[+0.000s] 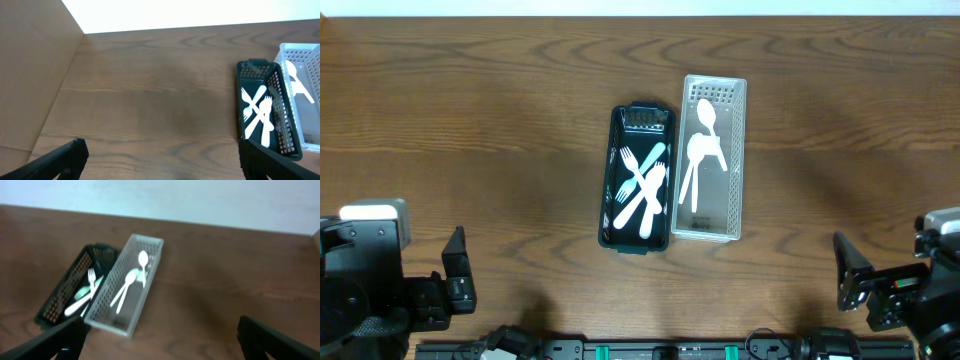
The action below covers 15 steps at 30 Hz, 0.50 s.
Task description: Pack container
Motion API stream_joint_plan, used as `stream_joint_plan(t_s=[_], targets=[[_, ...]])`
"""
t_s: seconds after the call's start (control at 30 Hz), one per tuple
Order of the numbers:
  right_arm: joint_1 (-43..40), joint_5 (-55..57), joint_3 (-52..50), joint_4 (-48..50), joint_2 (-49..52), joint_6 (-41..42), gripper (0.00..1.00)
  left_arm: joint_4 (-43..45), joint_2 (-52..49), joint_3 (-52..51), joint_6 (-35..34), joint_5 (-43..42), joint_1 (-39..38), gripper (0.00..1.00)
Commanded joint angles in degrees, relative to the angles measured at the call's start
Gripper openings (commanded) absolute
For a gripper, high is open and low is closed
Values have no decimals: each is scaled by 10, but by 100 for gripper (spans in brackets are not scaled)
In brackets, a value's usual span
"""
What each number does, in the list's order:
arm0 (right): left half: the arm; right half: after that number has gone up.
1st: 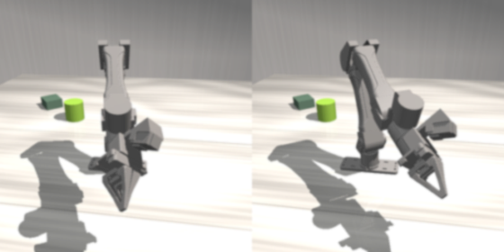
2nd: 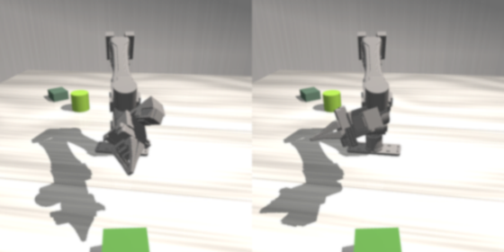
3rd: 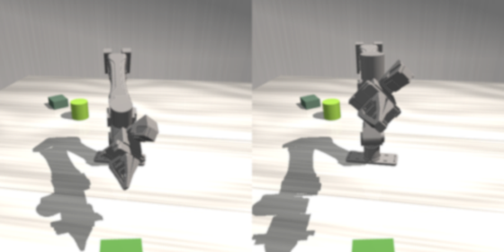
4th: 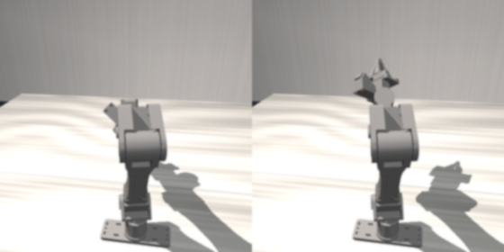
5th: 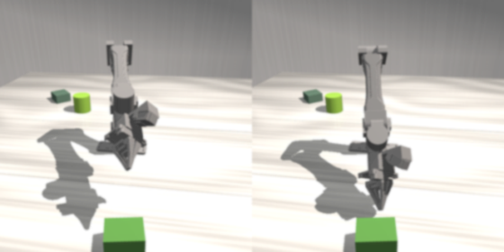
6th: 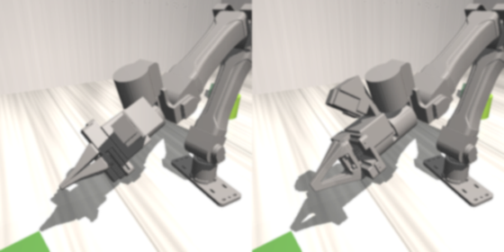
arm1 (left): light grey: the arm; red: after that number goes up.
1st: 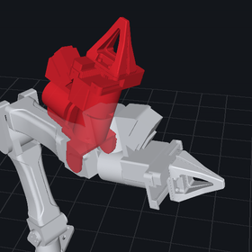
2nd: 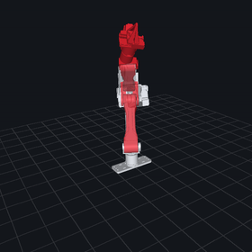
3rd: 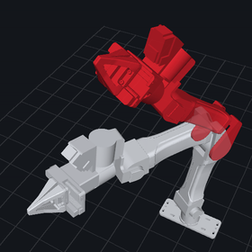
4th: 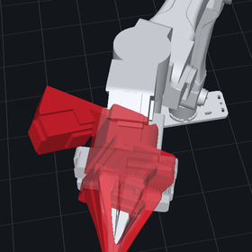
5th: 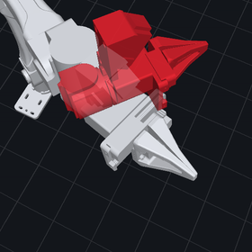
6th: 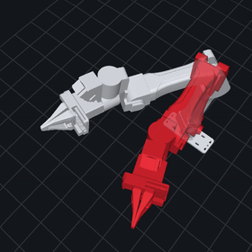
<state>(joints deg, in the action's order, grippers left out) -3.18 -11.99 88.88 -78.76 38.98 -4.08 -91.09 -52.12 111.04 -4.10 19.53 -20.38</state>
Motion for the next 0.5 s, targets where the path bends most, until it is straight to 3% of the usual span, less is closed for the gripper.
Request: stream_joint_plan(t_s=[0.0, 0.33, 0.47], targets=[[5, -1, 0, -18, 0, -7, 99, 0, -2, 1, -3, 7, 2, 98], [5, -1, -1, -70, 0, -7, 99, 0, -2, 1, -3, 7, 2, 98], [5, 23, -11, -15, -11, -18, 99, 0, -2, 1, -3, 7, 2, 98]])
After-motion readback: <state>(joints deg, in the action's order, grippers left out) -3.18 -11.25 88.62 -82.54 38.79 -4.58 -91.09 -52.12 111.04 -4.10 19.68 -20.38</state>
